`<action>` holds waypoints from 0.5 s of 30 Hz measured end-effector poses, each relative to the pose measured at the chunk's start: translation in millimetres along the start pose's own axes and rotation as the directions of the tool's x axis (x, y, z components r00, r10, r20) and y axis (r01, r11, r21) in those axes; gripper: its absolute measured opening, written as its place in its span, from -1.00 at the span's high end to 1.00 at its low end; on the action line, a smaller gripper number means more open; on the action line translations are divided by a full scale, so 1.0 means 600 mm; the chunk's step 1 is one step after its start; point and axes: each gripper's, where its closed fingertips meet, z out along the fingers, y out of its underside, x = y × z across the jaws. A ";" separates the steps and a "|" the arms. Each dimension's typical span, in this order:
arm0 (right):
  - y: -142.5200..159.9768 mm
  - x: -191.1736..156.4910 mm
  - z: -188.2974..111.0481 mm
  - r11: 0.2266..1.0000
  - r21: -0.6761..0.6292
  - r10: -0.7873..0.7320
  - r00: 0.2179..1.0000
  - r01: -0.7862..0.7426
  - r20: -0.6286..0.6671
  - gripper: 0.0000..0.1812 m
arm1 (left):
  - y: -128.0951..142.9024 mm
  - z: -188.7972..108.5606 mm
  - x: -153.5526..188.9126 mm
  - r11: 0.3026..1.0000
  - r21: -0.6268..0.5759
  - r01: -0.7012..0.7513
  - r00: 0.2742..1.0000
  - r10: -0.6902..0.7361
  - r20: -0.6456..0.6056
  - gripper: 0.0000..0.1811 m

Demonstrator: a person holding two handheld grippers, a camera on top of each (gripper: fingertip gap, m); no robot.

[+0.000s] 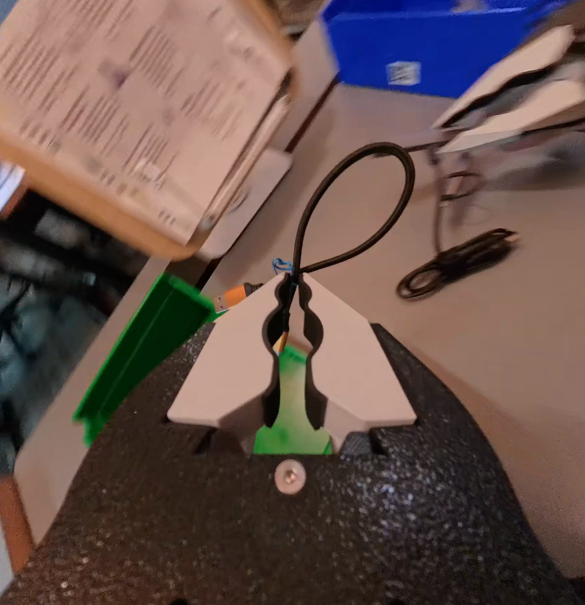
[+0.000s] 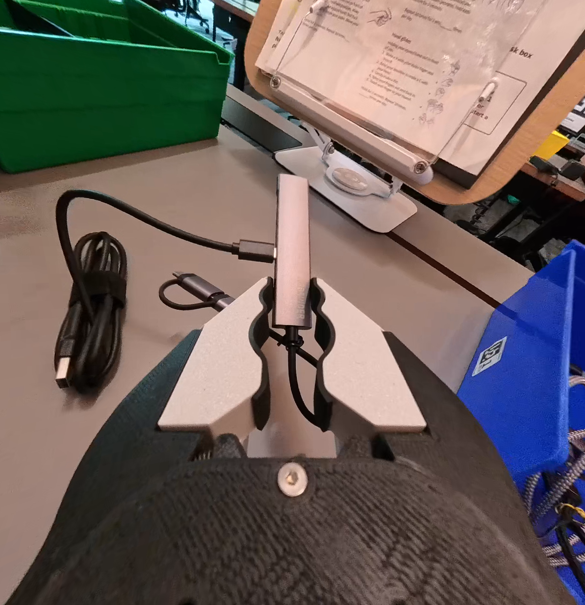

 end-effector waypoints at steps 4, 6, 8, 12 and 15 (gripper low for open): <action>0.003 0.011 -0.003 1.000 -0.013 0.003 1.000 -0.004 -0.024 0.77 | -0.034 0.066 0.137 0.934 0.143 -0.327 0.894 0.355 -0.275 0.98; 0.006 0.028 -0.009 1.000 -0.027 0.007 0.998 -0.008 -0.063 0.77 | -0.011 0.098 0.203 0.861 0.194 -0.470 0.767 0.507 -0.393 0.98; 0.010 0.047 -0.016 0.999 -0.048 -0.012 0.994 0.007 -0.108 0.77 | 0.020 0.125 0.246 0.822 0.190 -0.537 0.672 0.553 -0.492 0.98; 0.014 0.064 -0.024 0.995 -0.085 -0.070 0.987 0.058 -0.142 0.77 | 0.075 0.159 0.296 0.783 0.177 -0.596 0.551 0.560 -0.619 0.97; 0.012 0.056 -0.022 0.996 -0.074 -0.053 0.992 0.045 -0.117 0.77 | 0.113 0.165 0.311 0.806 0.085 -0.586 0.534 0.462 -0.708 0.96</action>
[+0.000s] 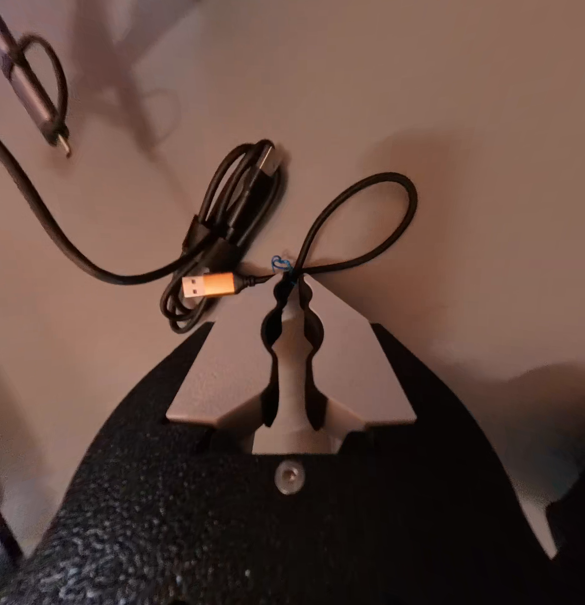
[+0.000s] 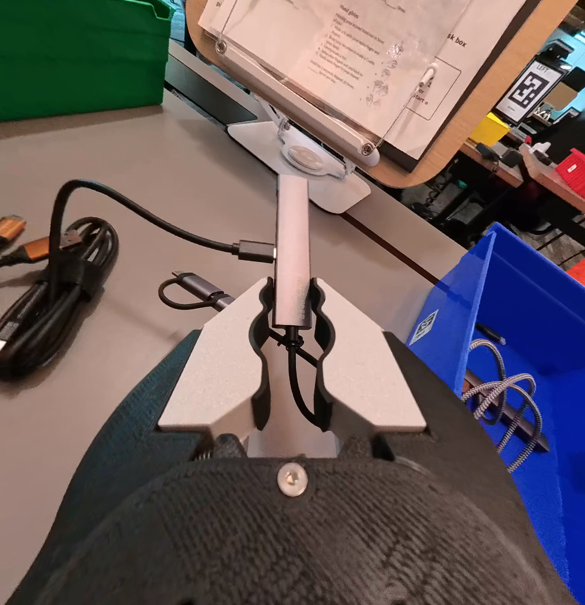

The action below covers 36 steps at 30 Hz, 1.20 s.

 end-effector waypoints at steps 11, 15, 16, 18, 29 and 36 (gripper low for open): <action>0.005 0.003 0.002 1.000 -0.014 -0.007 1.000 0.007 -0.005 0.77 | 0.018 -0.056 -0.036 0.611 -0.008 0.792 0.605 -0.782 0.153 0.47; 0.001 0.003 0.000 1.000 -0.010 -0.013 1.000 0.013 -0.007 0.77 | 0.013 -0.063 -0.056 0.396 0.312 0.864 0.360 -0.918 0.169 0.52; -0.001 0.004 -0.001 1.000 -0.007 -0.017 1.000 0.017 -0.012 0.77 | 0.023 -0.064 -0.058 0.340 0.374 0.863 0.291 -0.939 0.181 0.50; -0.004 0.005 -0.003 1.000 -0.002 -0.017 1.000 0.017 -0.014 0.77 | 0.044 -0.065 -0.061 0.204 0.503 0.840 0.128 -0.975 0.181 0.45; -0.001 0.002 -0.002 1.000 0.003 0.029 1.000 -0.029 0.012 0.77 | 0.060 -0.007 -0.033 0.235 0.475 0.848 0.031 -0.917 0.397 0.69; 0.000 0.004 -0.003 0.999 0.006 0.048 0.999 -0.048 0.020 0.77 | 0.048 -0.002 -0.005 0.547 0.225 0.806 0.410 -0.791 0.455 0.91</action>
